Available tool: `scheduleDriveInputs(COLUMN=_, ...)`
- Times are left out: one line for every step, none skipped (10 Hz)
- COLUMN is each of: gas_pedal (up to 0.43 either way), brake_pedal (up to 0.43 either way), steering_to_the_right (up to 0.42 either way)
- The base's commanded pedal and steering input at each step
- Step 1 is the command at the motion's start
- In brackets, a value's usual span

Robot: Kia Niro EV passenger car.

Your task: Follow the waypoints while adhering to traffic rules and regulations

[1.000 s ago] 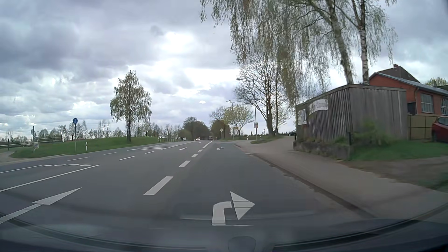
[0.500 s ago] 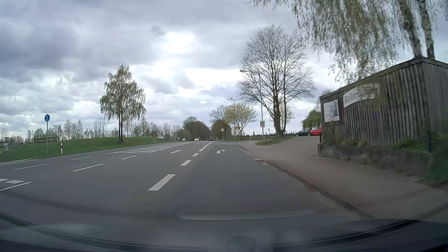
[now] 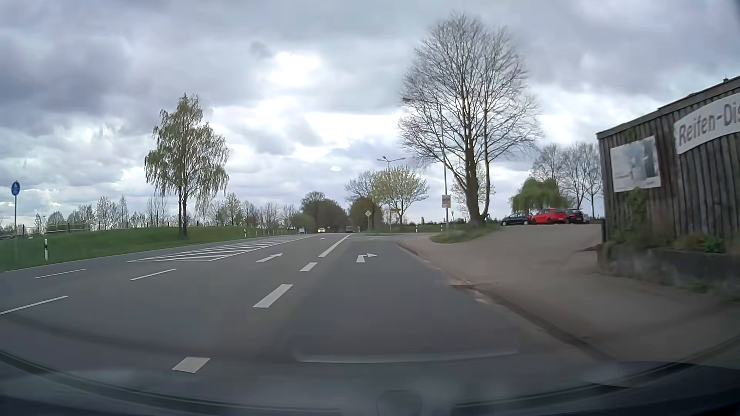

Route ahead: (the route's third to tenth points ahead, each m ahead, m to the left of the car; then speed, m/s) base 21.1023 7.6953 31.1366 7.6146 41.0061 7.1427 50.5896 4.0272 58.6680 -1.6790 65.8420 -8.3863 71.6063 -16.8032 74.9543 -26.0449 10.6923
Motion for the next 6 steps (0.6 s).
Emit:
scheduleDriveInputs(gas_pedal=0.028, brake_pedal=0.0, steering_to_the_right=-0.004)
scheduleDriveInputs(gas_pedal=0.028, brake_pedal=0.0, steering_to_the_right=-0.004)
scheduleDriveInputs(gas_pedal=0.028, brake_pedal=0.0, steering_to_the_right=-0.004)
scheduleDriveInputs(gas_pedal=0.028, brake_pedal=0.0, steering_to_the_right=-0.004)
scheduleDriveInputs(gas_pedal=0.028, brake_pedal=0.0, steering_to_the_right=-0.004)
scheduleDriveInputs(gas_pedal=0.028, brake_pedal=0.0, steering_to_the_right=-0.004)
